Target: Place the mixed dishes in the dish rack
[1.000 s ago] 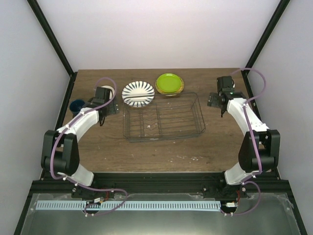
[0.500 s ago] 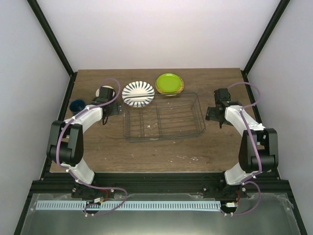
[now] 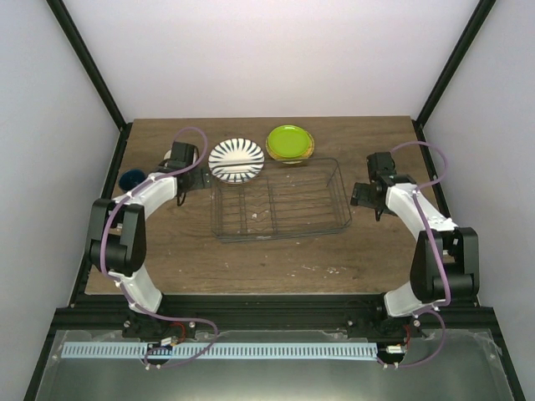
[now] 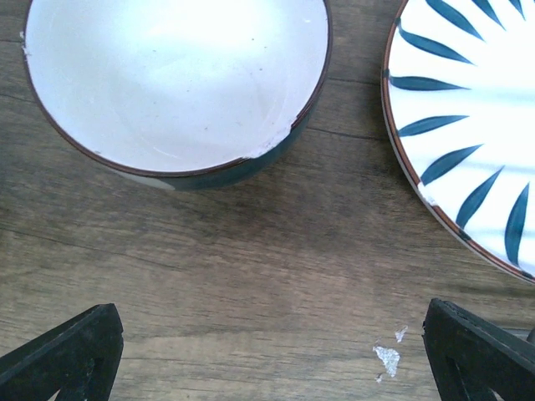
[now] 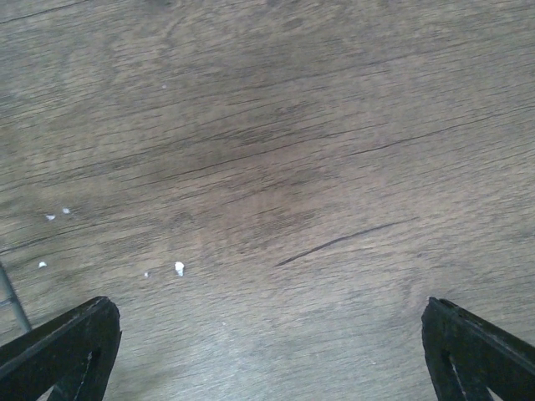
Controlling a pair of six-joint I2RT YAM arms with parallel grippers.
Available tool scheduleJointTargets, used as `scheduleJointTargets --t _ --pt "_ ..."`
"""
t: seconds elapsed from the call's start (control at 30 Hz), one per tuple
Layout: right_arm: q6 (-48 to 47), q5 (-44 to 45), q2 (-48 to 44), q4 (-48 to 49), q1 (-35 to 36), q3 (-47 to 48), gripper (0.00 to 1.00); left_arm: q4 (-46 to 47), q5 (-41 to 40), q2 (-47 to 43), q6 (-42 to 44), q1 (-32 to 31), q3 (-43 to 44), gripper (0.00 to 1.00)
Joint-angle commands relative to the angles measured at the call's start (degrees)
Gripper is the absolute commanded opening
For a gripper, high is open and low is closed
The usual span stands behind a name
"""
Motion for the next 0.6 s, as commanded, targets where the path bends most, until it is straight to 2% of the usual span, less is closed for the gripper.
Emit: scheduleJointTargets --t 0.0,0.57 --pt "1.22 -0.91 -1.61 -0.81 1.94 -0.94 1.00 1.51 1.87 1.13 0.41 -0.15 2.51 1.00" --pt "3.08 -1.05 -2.30 -1.20 6.90 -3.18 1.00 1.33 2.71 3.78 0.80 -0.26 5.81 1.00"
